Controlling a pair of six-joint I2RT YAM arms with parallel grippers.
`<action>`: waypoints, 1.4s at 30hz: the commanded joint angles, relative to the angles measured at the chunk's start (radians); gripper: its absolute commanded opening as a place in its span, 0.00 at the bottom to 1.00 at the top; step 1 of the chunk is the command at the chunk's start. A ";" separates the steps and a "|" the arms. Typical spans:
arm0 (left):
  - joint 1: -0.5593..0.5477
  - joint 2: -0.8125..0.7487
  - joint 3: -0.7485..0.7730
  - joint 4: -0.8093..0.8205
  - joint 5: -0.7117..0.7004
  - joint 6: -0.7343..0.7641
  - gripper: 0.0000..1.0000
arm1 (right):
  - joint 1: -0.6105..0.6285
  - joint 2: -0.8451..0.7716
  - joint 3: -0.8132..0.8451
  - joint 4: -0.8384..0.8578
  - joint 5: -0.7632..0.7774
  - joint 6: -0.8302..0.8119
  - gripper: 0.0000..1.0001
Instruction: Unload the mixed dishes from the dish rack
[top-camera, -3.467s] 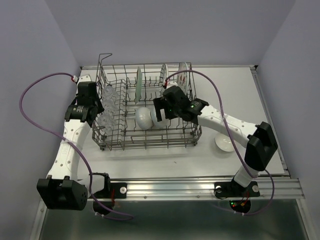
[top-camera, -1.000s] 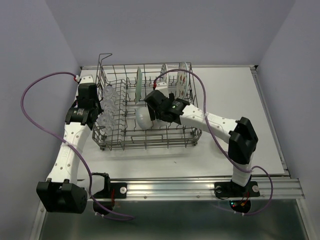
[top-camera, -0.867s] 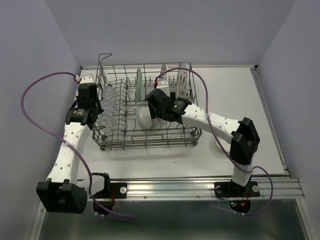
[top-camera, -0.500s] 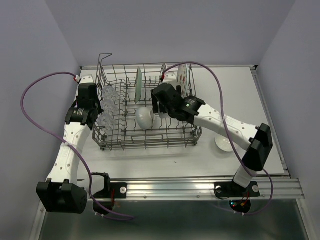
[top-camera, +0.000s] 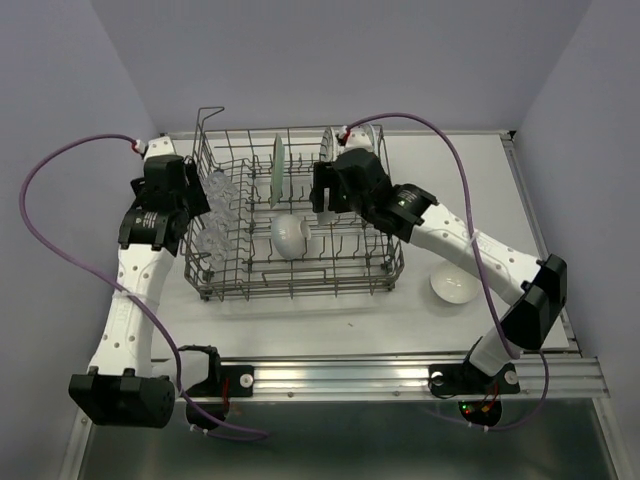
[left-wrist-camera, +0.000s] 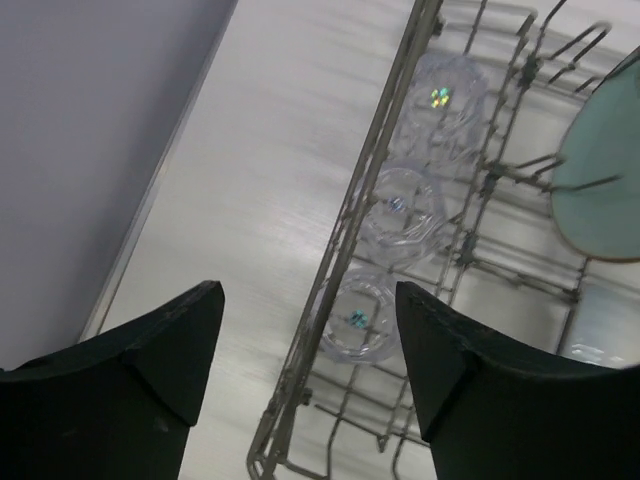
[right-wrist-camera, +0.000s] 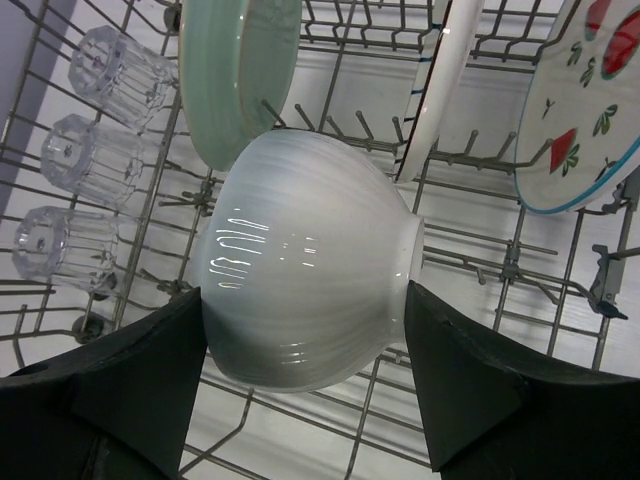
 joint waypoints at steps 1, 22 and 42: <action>0.005 -0.020 0.188 -0.025 0.027 -0.036 0.85 | -0.085 -0.113 -0.051 0.198 -0.234 0.031 0.01; -0.214 -0.013 0.056 0.437 0.821 -0.150 0.99 | -0.305 -0.253 -0.210 0.540 -0.973 0.283 0.01; -0.269 0.042 -0.013 0.541 0.852 -0.201 0.51 | -0.305 -0.294 -0.279 0.671 -1.071 0.404 0.01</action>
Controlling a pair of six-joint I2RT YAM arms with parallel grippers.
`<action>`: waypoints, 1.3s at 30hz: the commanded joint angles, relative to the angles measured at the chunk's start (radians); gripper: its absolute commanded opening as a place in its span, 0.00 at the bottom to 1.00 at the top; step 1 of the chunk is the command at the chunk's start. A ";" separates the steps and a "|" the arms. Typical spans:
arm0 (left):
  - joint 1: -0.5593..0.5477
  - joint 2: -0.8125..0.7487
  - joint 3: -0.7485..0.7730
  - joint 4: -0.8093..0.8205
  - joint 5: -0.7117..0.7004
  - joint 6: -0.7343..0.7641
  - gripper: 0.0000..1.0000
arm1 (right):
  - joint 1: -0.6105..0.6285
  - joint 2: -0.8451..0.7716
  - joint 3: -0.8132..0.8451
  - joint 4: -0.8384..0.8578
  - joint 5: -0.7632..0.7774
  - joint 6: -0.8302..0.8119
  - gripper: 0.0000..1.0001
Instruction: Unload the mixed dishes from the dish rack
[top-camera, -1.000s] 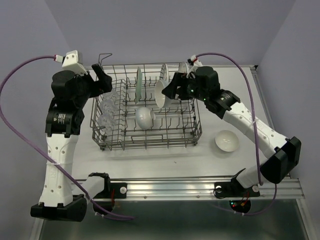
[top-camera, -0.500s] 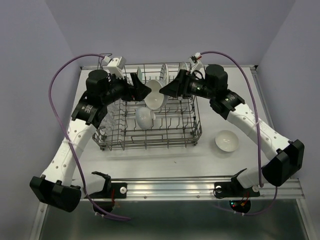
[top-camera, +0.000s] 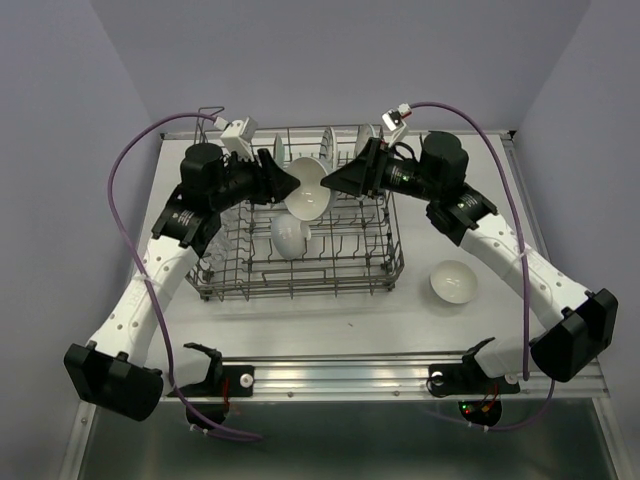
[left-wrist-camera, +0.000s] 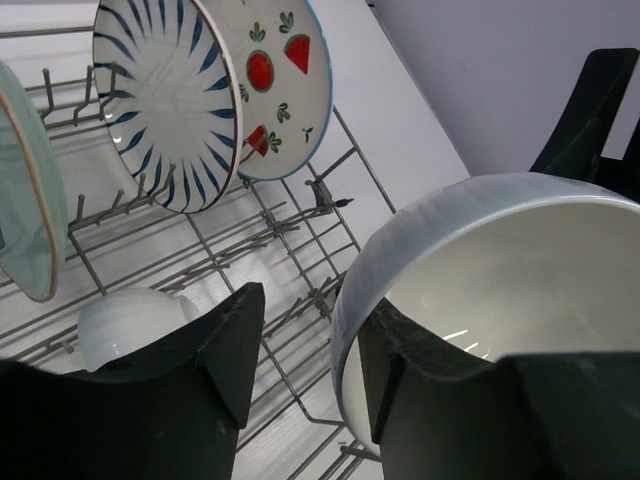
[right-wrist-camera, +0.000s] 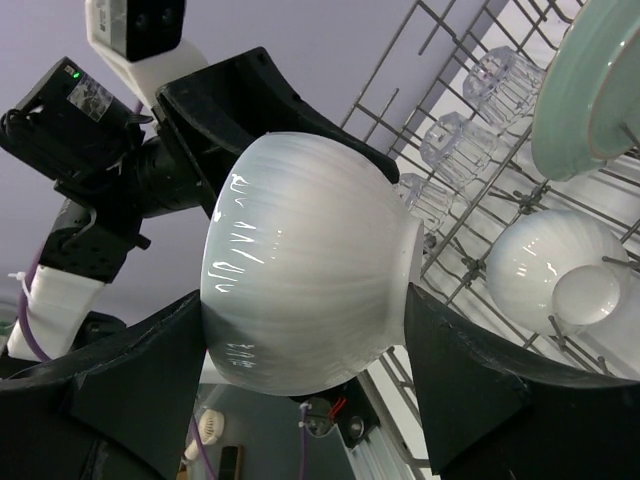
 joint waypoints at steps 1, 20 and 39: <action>-0.004 -0.022 -0.007 0.099 0.059 -0.012 0.36 | 0.001 -0.035 0.005 0.152 -0.062 0.048 0.01; -0.053 -0.013 0.074 0.036 -0.111 -0.011 0.00 | -0.076 -0.101 0.051 -0.273 0.729 -0.152 1.00; -0.490 0.501 0.659 -0.157 -0.231 0.141 0.00 | -0.614 -0.225 0.011 -0.483 1.028 -0.179 1.00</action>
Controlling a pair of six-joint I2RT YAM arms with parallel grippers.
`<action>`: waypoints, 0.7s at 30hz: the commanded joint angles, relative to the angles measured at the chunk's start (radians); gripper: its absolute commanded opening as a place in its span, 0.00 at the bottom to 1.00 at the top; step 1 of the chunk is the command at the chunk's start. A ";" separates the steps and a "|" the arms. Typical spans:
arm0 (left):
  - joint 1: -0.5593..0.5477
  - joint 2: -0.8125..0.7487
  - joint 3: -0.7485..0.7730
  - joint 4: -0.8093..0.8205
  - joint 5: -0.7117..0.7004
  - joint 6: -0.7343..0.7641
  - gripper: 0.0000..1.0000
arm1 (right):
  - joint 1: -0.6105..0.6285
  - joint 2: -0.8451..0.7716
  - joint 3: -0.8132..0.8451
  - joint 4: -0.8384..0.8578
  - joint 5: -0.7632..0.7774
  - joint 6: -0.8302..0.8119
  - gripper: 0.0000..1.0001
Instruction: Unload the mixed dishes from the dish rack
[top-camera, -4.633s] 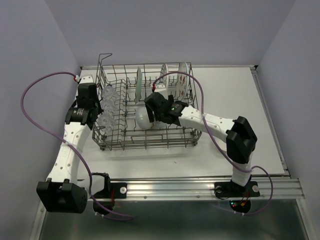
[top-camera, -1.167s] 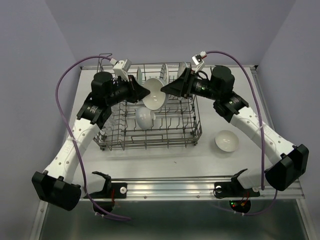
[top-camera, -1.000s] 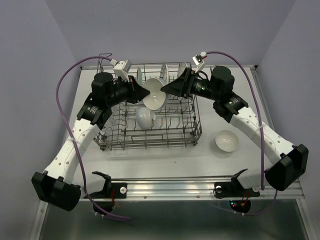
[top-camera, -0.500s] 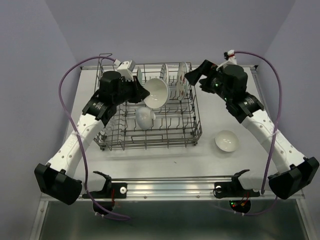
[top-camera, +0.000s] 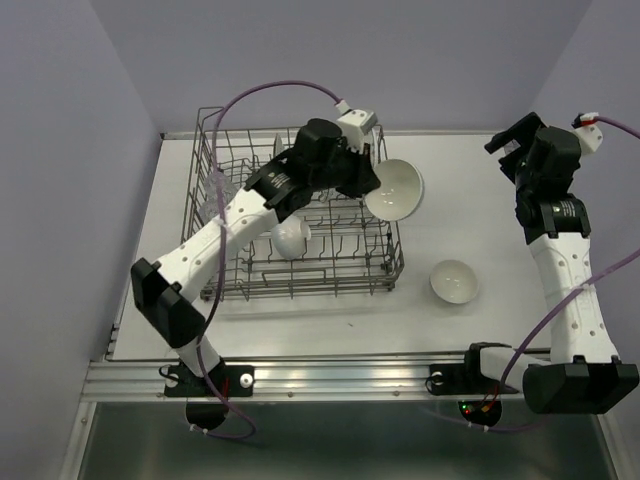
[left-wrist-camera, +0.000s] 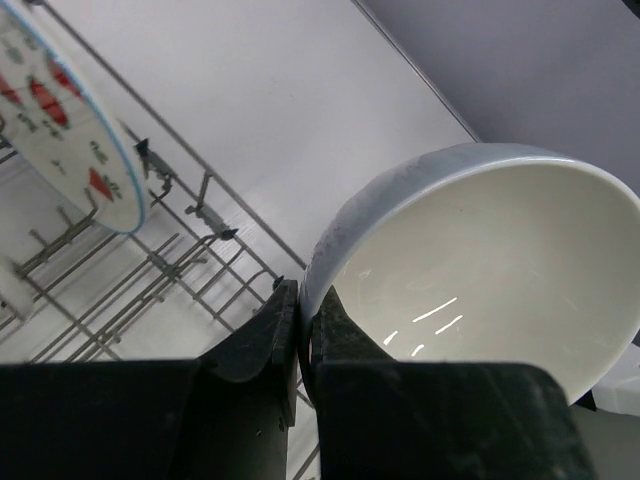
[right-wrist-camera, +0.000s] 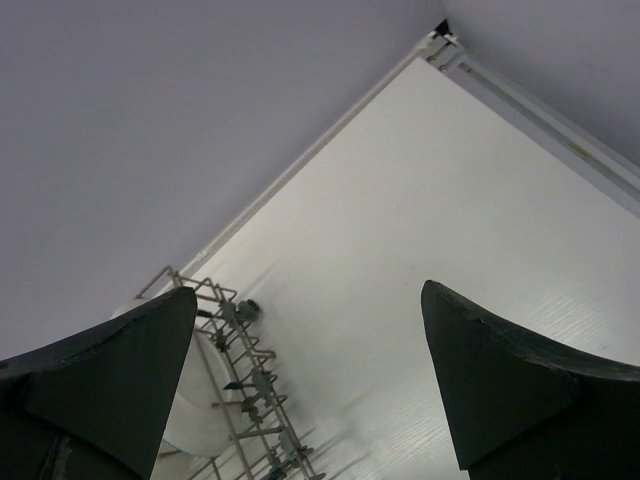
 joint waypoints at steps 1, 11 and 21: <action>-0.111 0.159 0.246 -0.044 -0.020 0.064 0.00 | -0.041 -0.020 -0.007 -0.037 0.093 -0.008 1.00; -0.256 0.580 0.725 -0.239 -0.003 0.132 0.00 | -0.053 -0.104 0.021 -0.064 0.159 -0.014 1.00; -0.329 0.763 0.788 -0.165 -0.032 0.135 0.00 | -0.053 -0.151 -0.002 -0.060 0.100 -0.018 1.00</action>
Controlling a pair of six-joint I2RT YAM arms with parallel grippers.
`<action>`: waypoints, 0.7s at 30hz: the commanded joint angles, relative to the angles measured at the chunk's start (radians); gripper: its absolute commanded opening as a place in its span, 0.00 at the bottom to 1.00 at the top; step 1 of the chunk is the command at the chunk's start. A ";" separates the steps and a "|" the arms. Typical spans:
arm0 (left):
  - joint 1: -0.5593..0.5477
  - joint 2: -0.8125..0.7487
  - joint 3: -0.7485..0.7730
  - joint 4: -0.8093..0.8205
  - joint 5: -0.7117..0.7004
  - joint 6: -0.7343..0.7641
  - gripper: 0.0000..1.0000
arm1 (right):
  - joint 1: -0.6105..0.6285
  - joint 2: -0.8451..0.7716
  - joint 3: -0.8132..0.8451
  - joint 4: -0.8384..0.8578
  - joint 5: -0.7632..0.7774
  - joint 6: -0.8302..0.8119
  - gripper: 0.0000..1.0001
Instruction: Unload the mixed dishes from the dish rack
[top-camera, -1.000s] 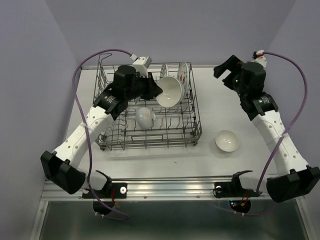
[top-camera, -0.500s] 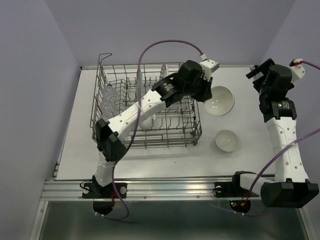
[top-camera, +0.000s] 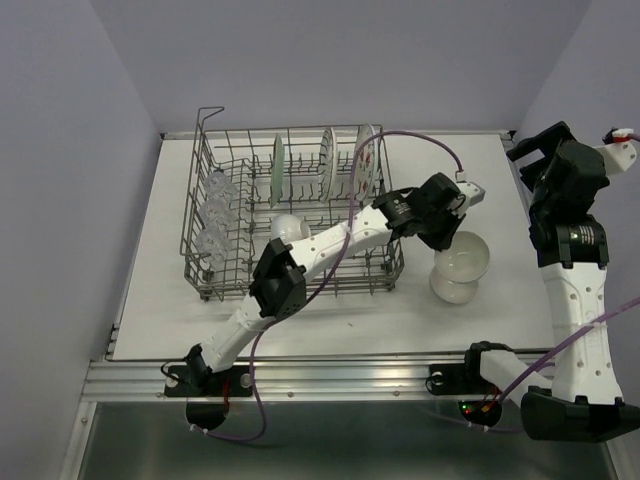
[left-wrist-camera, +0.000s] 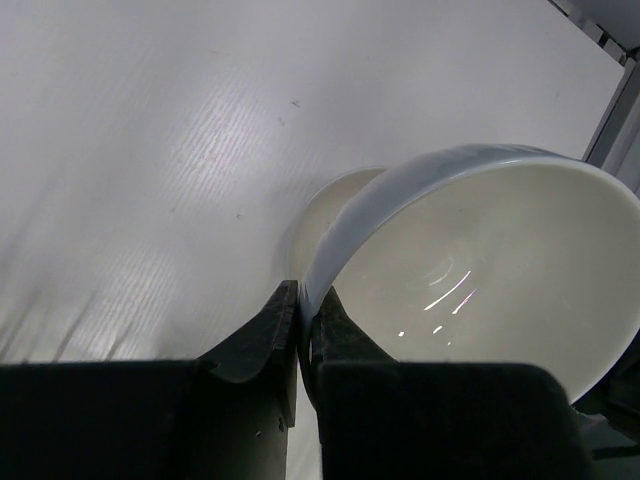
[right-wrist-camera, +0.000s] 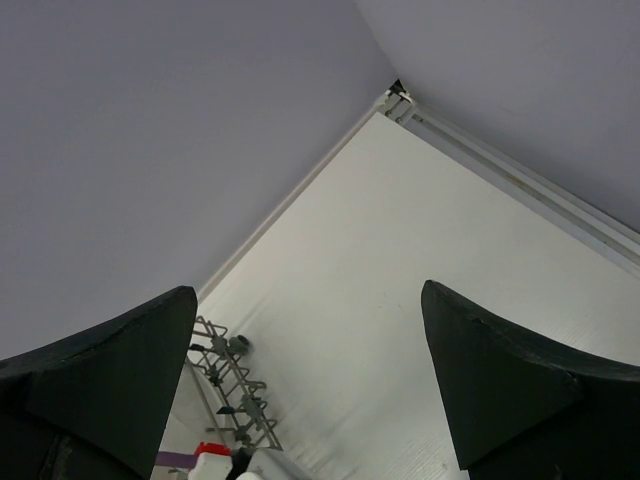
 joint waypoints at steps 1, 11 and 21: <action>-0.014 0.025 0.133 0.073 -0.018 -0.003 0.00 | -0.005 -0.009 0.000 0.012 -0.021 -0.015 1.00; -0.023 0.065 0.104 0.053 -0.024 0.020 0.00 | -0.005 -0.003 -0.012 0.018 -0.055 -0.012 1.00; -0.052 0.110 0.108 0.024 -0.090 0.051 0.00 | -0.005 -0.006 -0.023 0.021 -0.058 -0.012 1.00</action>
